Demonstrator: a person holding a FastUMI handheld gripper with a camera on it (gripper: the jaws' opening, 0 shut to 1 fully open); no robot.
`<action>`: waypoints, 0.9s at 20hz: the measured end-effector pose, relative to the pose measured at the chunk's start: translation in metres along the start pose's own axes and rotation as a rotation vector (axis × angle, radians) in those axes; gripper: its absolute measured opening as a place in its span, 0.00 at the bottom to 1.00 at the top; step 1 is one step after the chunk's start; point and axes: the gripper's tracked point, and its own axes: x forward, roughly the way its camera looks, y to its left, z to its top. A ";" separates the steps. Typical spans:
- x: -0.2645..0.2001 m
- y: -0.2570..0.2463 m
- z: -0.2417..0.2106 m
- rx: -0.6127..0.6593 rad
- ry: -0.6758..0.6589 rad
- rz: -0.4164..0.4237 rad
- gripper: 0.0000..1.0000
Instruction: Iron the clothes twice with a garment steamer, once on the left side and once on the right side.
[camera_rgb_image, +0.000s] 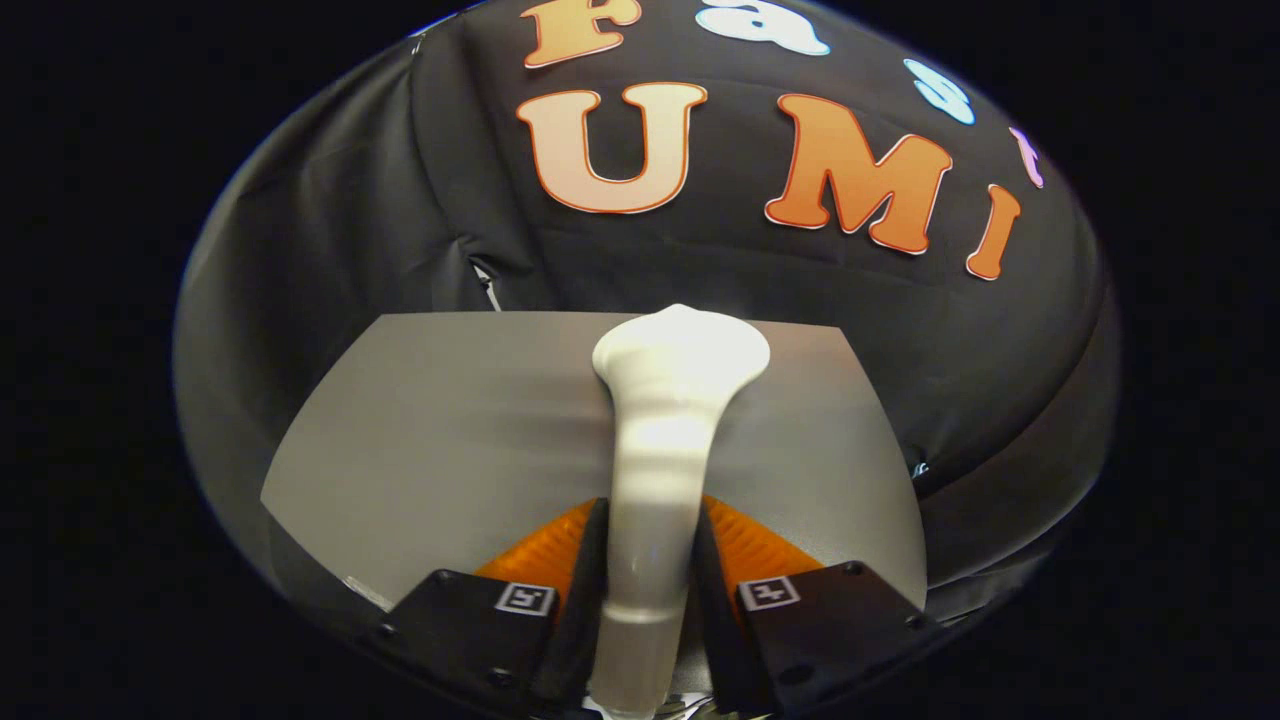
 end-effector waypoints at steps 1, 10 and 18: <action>0.003 0.001 0.000 0.015 0.002 0.005 0.55; -0.011 0.016 0.007 -0.021 -0.086 0.084 0.35; -0.039 0.017 0.011 -0.022 -0.185 0.112 0.34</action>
